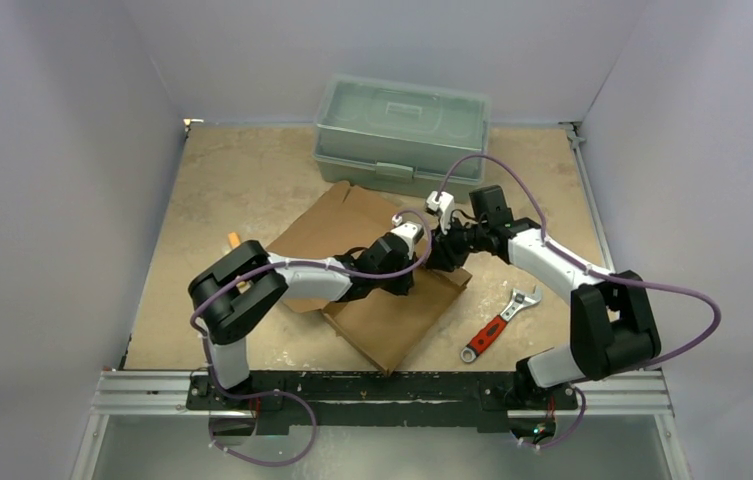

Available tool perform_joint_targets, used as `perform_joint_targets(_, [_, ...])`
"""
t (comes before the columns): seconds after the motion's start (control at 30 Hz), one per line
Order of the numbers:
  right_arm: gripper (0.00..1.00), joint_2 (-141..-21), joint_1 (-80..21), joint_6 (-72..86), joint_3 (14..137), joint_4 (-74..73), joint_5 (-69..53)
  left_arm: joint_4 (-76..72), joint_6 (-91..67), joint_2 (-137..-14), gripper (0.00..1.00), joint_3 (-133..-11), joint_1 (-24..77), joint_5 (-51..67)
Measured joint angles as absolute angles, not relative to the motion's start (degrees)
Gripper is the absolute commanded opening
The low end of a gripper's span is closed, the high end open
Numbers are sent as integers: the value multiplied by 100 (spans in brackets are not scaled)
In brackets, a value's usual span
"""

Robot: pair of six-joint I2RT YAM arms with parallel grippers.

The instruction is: Fold the paper box

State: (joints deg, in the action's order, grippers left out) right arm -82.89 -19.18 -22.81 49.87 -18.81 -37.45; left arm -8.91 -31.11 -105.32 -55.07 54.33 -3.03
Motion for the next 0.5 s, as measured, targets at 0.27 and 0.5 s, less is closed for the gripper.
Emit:
perform_joint_targets(0.27, [30, -8340, -1964, -2303, 4987, -1973, -3632, -799, -3116, -10398, 8, -5452, 5341, -237])
perform_joint_targets(0.5, [32, -8335, -1988, -2300, 4987, -1970, -3514, -740, -3238, -10084, 10, -5441, 5325, -16])
